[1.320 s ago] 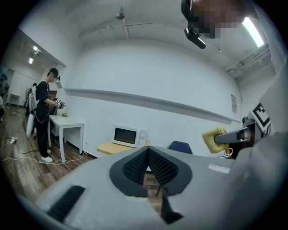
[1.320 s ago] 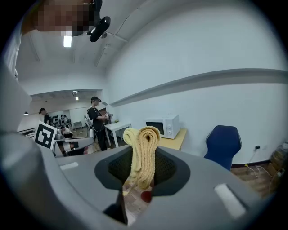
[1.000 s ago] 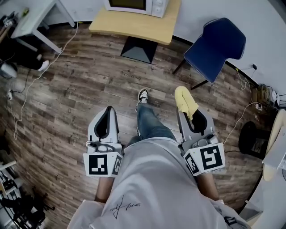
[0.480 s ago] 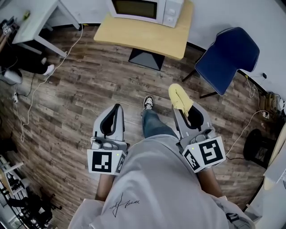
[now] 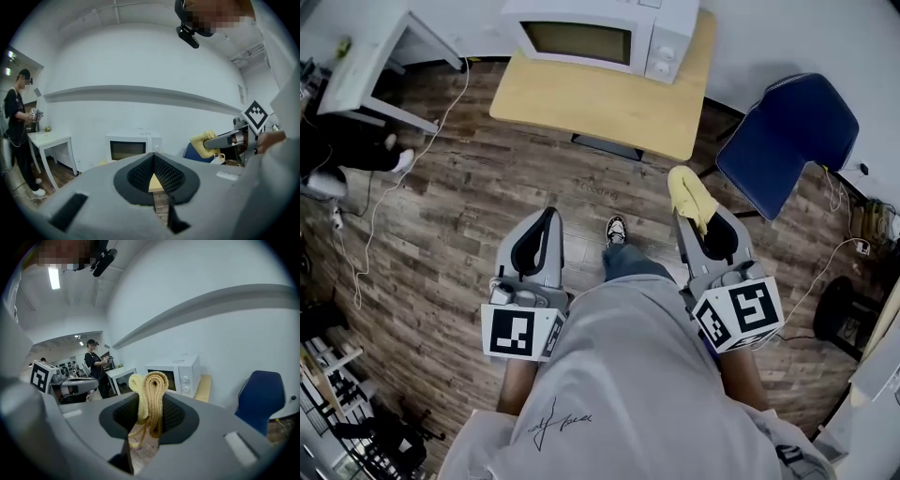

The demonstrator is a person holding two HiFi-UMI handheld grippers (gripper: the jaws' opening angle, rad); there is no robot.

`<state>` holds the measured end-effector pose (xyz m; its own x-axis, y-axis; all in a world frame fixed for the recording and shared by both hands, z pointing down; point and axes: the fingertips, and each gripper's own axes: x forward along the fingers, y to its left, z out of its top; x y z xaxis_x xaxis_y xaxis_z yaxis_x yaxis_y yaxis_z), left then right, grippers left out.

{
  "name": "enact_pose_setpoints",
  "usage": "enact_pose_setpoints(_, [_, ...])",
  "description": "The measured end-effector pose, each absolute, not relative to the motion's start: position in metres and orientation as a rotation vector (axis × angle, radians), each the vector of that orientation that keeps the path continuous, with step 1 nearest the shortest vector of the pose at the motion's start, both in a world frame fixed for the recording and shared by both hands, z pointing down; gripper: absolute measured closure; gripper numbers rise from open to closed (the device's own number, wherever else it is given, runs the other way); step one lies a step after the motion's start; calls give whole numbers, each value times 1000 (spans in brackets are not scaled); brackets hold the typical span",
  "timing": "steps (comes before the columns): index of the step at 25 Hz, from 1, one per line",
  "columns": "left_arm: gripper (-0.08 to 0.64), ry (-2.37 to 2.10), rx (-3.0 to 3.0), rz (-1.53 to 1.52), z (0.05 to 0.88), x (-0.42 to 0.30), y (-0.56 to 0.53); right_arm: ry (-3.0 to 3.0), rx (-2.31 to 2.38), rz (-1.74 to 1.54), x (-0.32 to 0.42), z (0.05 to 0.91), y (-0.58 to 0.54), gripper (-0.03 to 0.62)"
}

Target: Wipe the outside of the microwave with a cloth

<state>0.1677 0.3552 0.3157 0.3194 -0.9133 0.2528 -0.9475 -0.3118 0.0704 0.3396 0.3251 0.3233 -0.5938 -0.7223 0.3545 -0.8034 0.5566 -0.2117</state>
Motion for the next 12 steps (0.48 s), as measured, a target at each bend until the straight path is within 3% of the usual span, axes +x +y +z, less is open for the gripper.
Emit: enact_pose_setpoints(12, [566,-1583,2497,298,319,189,268,-2565,1306,616,350,335,264,486])
